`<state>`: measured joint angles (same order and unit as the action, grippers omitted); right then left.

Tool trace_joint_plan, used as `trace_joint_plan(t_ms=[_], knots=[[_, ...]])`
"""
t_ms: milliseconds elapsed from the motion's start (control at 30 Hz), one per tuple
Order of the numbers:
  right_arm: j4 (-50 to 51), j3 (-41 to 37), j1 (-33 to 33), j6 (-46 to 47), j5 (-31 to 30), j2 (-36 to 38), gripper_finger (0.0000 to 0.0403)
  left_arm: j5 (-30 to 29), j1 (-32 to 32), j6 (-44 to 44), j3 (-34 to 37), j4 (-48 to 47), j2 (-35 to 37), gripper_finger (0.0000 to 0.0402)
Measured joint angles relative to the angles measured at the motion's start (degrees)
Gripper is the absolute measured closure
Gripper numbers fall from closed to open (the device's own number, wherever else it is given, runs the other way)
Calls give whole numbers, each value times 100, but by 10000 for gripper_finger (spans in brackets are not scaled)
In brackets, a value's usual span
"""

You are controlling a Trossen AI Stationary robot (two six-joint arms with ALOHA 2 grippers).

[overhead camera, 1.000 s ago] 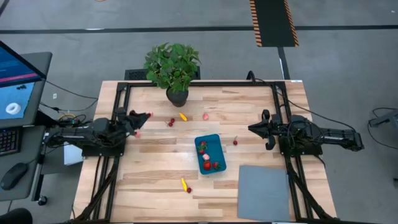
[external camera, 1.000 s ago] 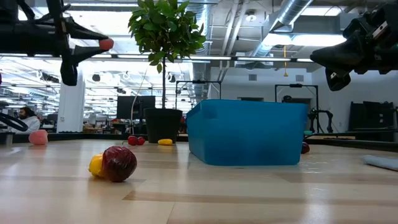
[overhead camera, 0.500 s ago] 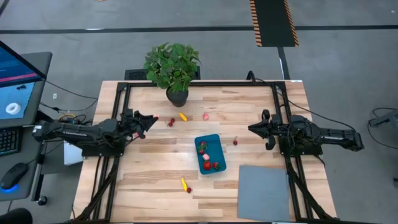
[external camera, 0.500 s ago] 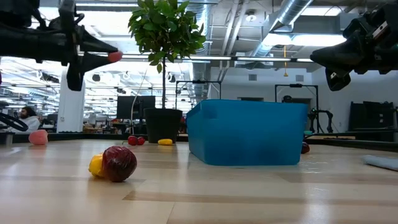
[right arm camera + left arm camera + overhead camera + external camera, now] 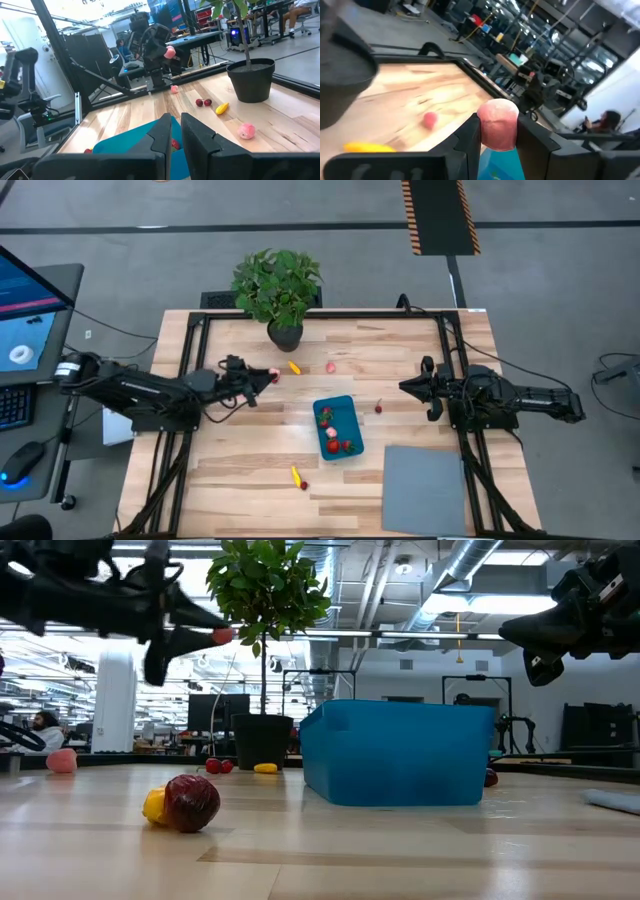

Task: Pick and placing Produce into tupperware
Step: Put the bottom apricot into the blue bin

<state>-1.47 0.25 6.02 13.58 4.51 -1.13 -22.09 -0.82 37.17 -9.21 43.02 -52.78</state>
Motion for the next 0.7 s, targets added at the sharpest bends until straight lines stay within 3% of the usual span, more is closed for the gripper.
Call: trace_joint_plan(t_ms=[267,500,700], knots=[[-1,2,0,0,0,0,337,891,-158,-1075,-1256,107,-1733,309],[2,2,0,-1,0,0,337,1044,-467,-1927,-2243,104,-2920,309],[0,0,0,0,0,2,337,1215,-541,-1667,-2729,107,-3542,309]])
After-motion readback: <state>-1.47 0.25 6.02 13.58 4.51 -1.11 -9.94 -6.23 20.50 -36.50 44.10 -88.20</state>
